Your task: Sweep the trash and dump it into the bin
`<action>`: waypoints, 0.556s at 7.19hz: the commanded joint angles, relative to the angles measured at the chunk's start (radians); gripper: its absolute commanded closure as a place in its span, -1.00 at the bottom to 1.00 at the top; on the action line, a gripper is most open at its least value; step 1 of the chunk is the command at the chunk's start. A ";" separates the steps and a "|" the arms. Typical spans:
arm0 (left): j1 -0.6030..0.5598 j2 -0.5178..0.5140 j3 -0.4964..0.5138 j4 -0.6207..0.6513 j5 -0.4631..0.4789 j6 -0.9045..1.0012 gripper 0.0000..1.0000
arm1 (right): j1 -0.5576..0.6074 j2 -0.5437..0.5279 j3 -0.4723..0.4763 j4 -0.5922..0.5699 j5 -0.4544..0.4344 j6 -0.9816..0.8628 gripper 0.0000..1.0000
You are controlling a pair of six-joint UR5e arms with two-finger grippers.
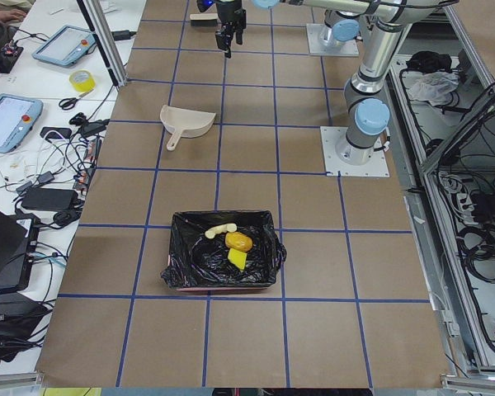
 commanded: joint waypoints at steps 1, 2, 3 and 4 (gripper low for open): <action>0.020 0.028 -0.026 0.046 -0.004 -0.094 -0.58 | 0.000 0.000 0.000 0.000 0.000 0.000 -1.00; 0.027 0.029 -0.026 0.107 -0.007 -0.125 -0.59 | 0.000 0.000 0.000 0.000 0.000 0.000 -1.00; 0.027 0.028 -0.030 0.119 -0.007 -0.175 -0.60 | 0.000 0.000 0.000 0.000 0.000 0.000 -1.00; 0.027 0.029 -0.038 0.119 -0.007 -0.205 -0.65 | 0.000 0.000 0.000 -0.002 0.000 0.000 -1.00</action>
